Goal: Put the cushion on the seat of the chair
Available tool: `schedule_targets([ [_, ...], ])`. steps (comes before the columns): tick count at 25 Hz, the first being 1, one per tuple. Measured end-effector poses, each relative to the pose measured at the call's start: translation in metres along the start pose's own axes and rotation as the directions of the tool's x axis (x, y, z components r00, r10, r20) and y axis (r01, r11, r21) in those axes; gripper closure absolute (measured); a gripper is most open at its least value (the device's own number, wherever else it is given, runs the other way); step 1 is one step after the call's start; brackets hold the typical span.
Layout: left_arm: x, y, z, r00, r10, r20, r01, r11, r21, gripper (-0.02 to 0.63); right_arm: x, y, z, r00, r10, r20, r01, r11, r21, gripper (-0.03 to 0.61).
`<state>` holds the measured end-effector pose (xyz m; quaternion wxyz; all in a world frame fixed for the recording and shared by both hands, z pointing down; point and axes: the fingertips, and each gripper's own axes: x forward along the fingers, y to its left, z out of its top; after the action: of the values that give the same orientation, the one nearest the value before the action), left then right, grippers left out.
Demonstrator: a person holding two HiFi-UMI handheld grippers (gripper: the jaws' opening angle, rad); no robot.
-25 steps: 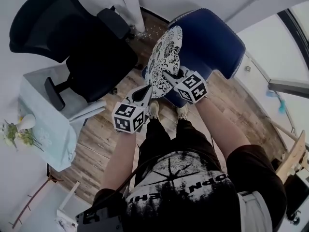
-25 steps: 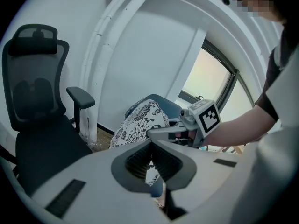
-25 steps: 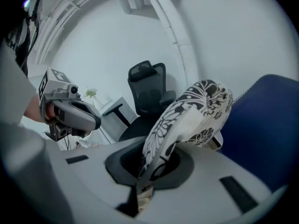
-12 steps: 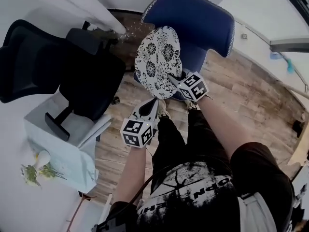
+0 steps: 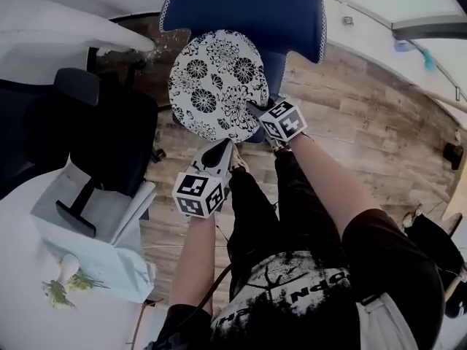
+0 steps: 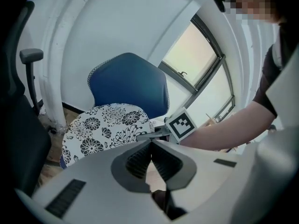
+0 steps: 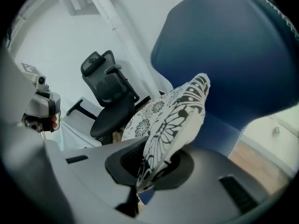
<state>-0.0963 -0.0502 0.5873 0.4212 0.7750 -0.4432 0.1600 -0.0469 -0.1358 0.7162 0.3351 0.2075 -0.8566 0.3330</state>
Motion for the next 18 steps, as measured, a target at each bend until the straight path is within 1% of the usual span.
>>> schedule_targets([
  [3, 0.025, -0.006, -0.008, 0.999, -0.013, -0.029, 0.014, 1.000, 0.006, 0.600, 0.005, -0.023, -0.020, 0.999, -0.025, -0.032, 0.026, 0.999, 0.030, 0.546],
  [6, 0.044, -0.009, -0.010, 0.999, -0.030, -0.036, 0.030, 1.000, 0.002, 0.600, 0.009, -0.044, -0.040, 0.996, -0.059, -0.066, 0.064, 0.995, 0.071, 0.546],
  [9, 0.054, -0.013, -0.015, 0.998, -0.047, -0.051, 0.047, 0.999, -0.002, 0.600, 0.010, -0.053, -0.060, 0.994, -0.068, -0.085, 0.078, 0.989, 0.126, 0.546],
  [12, 0.063, -0.011, -0.014, 0.997, -0.057, -0.060, 0.057, 0.998, -0.007, 0.600, 0.011, -0.062, -0.078, 0.990, -0.079, -0.116, 0.097, 0.983, 0.156, 0.546],
  [14, 0.068, -0.005, -0.009, 0.997, -0.058, -0.054, 0.058, 0.998, -0.008, 0.600, 0.016, -0.068, -0.081, 0.988, -0.093, -0.120, 0.111, 0.981, 0.158, 0.546],
  [18, 0.076, 0.001, -0.009, 0.997, -0.054, -0.049, 0.053, 0.998, -0.014, 0.600, 0.024, -0.077, -0.088, 0.984, -0.125, -0.123, 0.140, 0.983, 0.118, 0.546],
])
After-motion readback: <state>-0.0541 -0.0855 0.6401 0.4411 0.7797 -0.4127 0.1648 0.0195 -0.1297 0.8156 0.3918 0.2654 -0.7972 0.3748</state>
